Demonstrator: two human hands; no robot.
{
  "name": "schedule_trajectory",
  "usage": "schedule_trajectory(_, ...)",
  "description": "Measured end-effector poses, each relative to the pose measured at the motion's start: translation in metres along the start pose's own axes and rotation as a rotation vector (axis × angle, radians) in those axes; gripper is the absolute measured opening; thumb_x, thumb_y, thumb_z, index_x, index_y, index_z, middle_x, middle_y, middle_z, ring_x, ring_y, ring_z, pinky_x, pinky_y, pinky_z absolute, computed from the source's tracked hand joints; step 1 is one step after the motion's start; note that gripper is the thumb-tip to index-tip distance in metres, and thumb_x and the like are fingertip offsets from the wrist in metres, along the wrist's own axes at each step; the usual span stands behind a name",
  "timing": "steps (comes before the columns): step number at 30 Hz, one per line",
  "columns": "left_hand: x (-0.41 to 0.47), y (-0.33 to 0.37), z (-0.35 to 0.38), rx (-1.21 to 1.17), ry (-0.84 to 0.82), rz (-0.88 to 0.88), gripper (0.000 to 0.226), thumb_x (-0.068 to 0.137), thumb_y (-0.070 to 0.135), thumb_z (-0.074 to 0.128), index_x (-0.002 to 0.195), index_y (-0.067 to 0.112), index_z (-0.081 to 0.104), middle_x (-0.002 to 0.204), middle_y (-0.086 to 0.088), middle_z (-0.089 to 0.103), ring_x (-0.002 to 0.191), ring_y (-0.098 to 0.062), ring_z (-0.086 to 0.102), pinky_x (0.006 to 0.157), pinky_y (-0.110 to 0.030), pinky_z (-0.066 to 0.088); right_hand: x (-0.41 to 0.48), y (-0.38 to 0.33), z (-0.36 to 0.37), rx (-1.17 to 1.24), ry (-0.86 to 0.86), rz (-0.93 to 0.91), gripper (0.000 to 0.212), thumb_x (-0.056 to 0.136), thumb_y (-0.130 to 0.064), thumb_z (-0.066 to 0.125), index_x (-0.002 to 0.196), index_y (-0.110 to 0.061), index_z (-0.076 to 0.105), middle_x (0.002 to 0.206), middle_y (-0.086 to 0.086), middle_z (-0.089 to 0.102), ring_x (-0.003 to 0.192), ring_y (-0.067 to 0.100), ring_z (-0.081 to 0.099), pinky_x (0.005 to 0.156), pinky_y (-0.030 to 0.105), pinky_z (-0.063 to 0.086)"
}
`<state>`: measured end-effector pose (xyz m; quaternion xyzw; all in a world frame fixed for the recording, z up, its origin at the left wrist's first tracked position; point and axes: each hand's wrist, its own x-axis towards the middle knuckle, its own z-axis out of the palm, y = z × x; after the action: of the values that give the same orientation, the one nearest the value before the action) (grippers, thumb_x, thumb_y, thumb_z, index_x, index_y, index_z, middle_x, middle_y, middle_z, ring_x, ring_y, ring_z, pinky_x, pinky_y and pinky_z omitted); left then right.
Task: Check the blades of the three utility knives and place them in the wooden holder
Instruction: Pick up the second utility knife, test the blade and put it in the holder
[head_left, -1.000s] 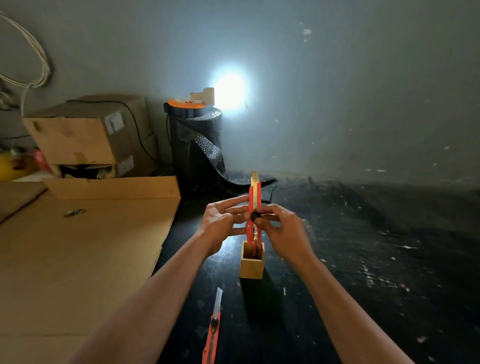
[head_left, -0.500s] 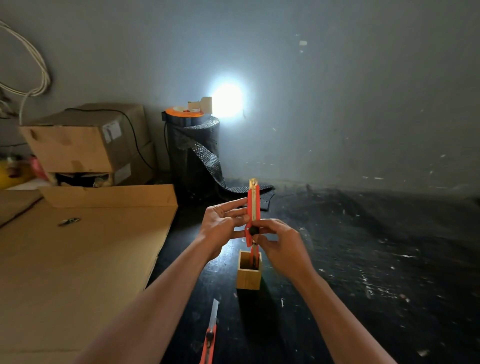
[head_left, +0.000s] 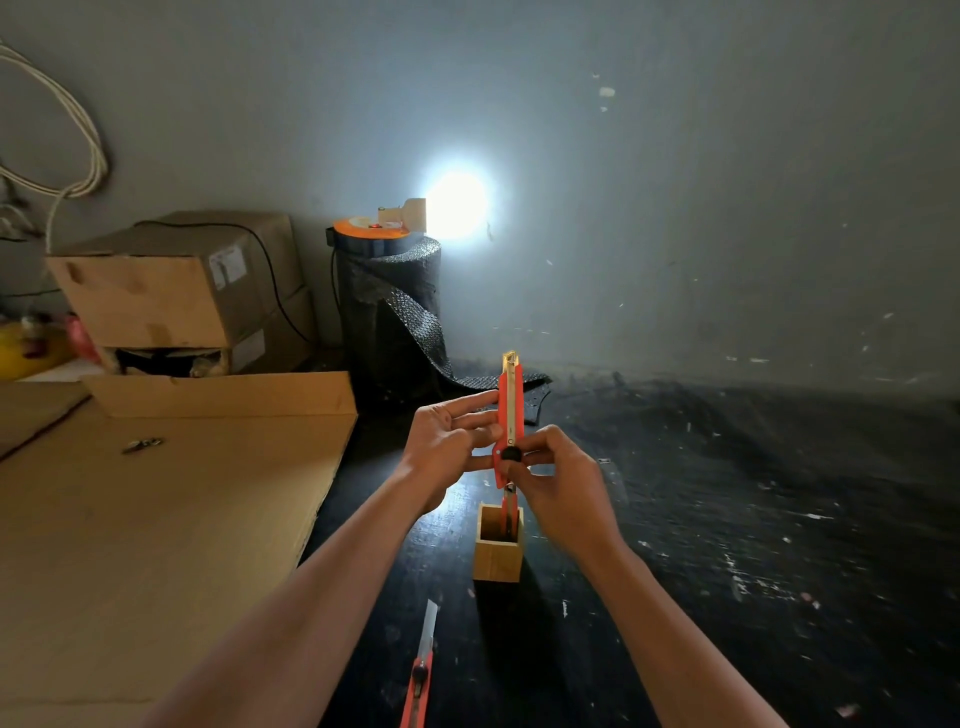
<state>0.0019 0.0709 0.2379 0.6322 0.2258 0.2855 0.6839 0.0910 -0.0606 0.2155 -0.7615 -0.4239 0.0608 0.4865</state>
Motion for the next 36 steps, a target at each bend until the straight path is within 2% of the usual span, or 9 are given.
schedule_trajectory(3, 0.001, -0.002, 0.000, 0.014, 0.007, 0.011, 0.045, 0.090, -0.013, 0.066, 0.130, 0.008, 0.069, 0.108, -0.009, 0.080, 0.085, -0.018, 0.081, 0.061, -0.031, 0.064, -0.001, 0.001, 0.002, 0.021, 0.001, -0.011, 0.023, 0.087, -0.031, 0.073, 0.103, -0.034, 0.057, 0.099, -0.023, 0.061, 0.083, -0.006, 0.059, 0.070, 0.007, 0.040)
schedule_trajectory(6, 0.000, -0.002, -0.001, 0.023, 0.008, 0.019, 0.044, 0.090, -0.011, 0.067, 0.130, 0.007, 0.069, 0.104, -0.005, 0.080, 0.084, -0.016, 0.081, 0.060, -0.028, 0.063, -0.003, 0.005, 0.002, -0.009, -0.013, -0.063, 0.027, 0.091, -0.021, 0.070, 0.115, -0.032, 0.063, 0.112, -0.014, 0.064, 0.090, -0.002, 0.058, 0.073, 0.005, 0.041)
schedule_trajectory(11, -0.002, 0.000, 0.001, 0.025, 0.001, 0.015, 0.044, 0.091, -0.013, 0.066, 0.128, 0.008, 0.069, 0.095, 0.002, 0.081, 0.079, -0.015, 0.081, 0.058, -0.026, 0.062, -0.002, 0.004, 0.003, 0.006, -0.003, -0.018, 0.020, 0.089, -0.025, 0.071, 0.098, -0.034, 0.057, 0.099, -0.021, 0.061, 0.084, -0.008, 0.058, 0.070, 0.006, 0.040)
schedule_trajectory(15, -0.002, 0.000, 0.000, 0.021, -0.001, 0.013, 0.041, 0.091, -0.013, 0.066, 0.126, 0.008, 0.070, 0.087, 0.007, 0.082, 0.077, -0.014, 0.081, 0.057, -0.026, 0.062, -0.002, 0.007, 0.003, 0.009, -0.018, -0.066, 0.025, 0.090, -0.023, 0.071, 0.109, -0.036, 0.060, 0.106, -0.021, 0.061, 0.085, -0.010, 0.057, 0.072, 0.004, 0.040)
schedule_trajectory(18, -0.003, -0.001, -0.002, 0.008, 0.002, 0.011, 0.043, 0.090, -0.013, 0.066, 0.127, 0.008, 0.070, 0.085, 0.008, 0.082, 0.076, -0.013, 0.081, 0.056, -0.025, 0.061, -0.001, 0.009, 0.002, -0.014, -0.045, -0.090, 0.025, 0.092, -0.017, 0.069, 0.114, -0.027, 0.067, 0.107, -0.018, 0.059, 0.085, -0.011, 0.056, 0.070, 0.001, 0.042)
schedule_trajectory(22, -0.003, -0.007, -0.002, 0.016, 0.014, 0.020, 0.044, 0.090, -0.013, 0.067, 0.129, 0.007, 0.069, 0.089, 0.007, 0.082, 0.078, -0.014, 0.081, 0.057, -0.026, 0.062, 0.000, 0.012, 0.006, -0.005, -0.044, -0.057, 0.020, 0.091, -0.019, 0.069, 0.110, -0.023, 0.067, 0.106, -0.014, 0.060, 0.088, -0.001, 0.058, 0.071, 0.005, 0.042)
schedule_trajectory(29, -0.005, -0.021, -0.006, -0.006, -0.003, -0.005, 0.045, 0.090, -0.014, 0.065, 0.127, 0.010, 0.069, 0.091, 0.004, 0.083, 0.083, -0.019, 0.081, 0.060, -0.031, 0.063, -0.003, 0.023, 0.015, 0.035, -0.058, -0.035, 0.018, 0.088, -0.021, 0.074, 0.099, -0.030, 0.063, 0.104, -0.013, 0.067, 0.091, 0.001, 0.062, 0.072, 0.010, 0.046)
schedule_trajectory(33, -0.008, -0.035, -0.007, -0.045, -0.030, -0.030, 0.045, 0.090, -0.017, 0.063, 0.124, 0.013, 0.070, 0.093, -0.002, 0.083, 0.086, -0.019, 0.081, 0.062, -0.032, 0.064, 0.004, 0.027, 0.015, 0.102, -0.012, 0.031, 0.031, 0.090, -0.029, 0.070, 0.119, -0.025, 0.057, 0.105, -0.014, 0.064, 0.087, -0.001, 0.061, 0.067, 0.011, 0.045)
schedule_trajectory(36, -0.006, -0.047, -0.009, -0.066, -0.040, -0.054, 0.043, 0.090, -0.015, 0.065, 0.123, 0.012, 0.070, 0.101, -0.010, 0.082, 0.092, -0.027, 0.080, 0.070, -0.041, 0.066, 0.015, 0.028, 0.015, 0.148, 0.011, 0.050, 0.046, 0.093, -0.030, 0.067, 0.135, -0.025, 0.049, 0.104, -0.015, 0.062, 0.087, 0.001, 0.061, 0.076, 0.017, 0.048)
